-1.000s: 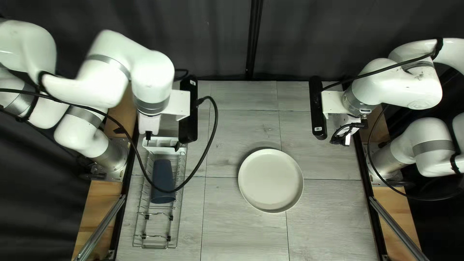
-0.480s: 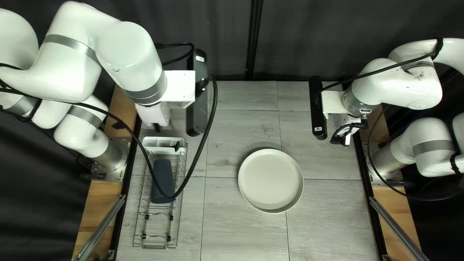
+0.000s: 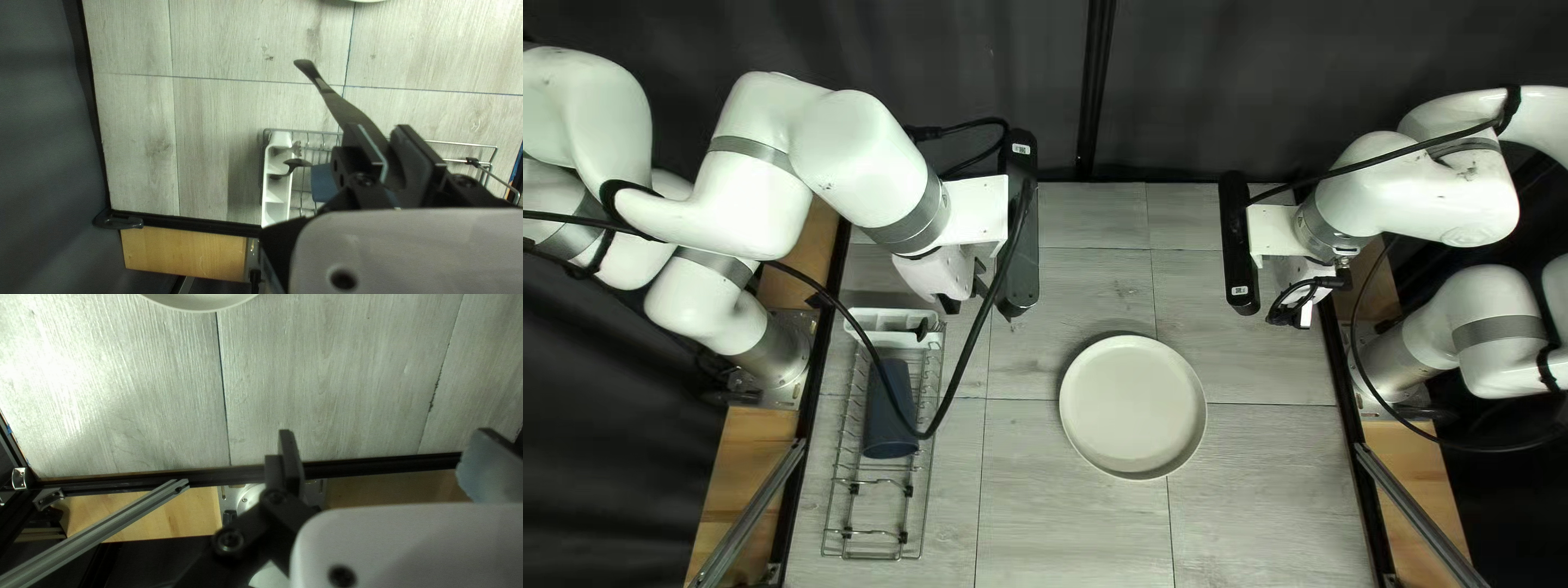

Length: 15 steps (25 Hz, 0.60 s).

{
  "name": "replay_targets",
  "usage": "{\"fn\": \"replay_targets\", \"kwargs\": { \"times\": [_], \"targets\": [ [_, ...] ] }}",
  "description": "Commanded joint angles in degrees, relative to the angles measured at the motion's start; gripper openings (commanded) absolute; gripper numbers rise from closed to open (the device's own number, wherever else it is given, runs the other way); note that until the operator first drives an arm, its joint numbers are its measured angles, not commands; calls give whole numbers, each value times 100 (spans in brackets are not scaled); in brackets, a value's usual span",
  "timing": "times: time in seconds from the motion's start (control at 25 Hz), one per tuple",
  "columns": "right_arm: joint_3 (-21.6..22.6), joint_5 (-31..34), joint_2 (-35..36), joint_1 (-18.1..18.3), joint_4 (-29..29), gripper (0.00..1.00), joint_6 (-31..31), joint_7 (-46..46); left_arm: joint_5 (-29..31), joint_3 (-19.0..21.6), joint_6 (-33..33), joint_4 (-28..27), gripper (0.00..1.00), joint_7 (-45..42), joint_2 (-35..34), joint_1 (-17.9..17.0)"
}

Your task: Pick up and place plate onto table. Place down one fork to the left of the plate. Place spoon and knife to the right of the plate. Place cup above the knife and spoon

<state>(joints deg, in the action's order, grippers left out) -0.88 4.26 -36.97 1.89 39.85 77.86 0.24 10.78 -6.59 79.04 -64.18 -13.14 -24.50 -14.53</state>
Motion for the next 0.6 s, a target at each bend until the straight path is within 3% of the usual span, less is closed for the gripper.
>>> {"fn": "replay_targets", "kwargs": {
  "times": [0.04, 0.36, 0.6],
  "targets": [
    [0, 0, 0, 0, 0, 100, 0, 0, -210, -337, -713, 615, 0, 422, -197, 9],
    [0, 0, 0, 0, 0, 100, 0, 0, -366, -682, -2116, 1492, 0, 746, -402, 3],
    [0, 0, 0, 0, 0, 100, 0, 0, -678, -995, -2954, 1598, 0, 1135, 79, -133]
  ]
}}
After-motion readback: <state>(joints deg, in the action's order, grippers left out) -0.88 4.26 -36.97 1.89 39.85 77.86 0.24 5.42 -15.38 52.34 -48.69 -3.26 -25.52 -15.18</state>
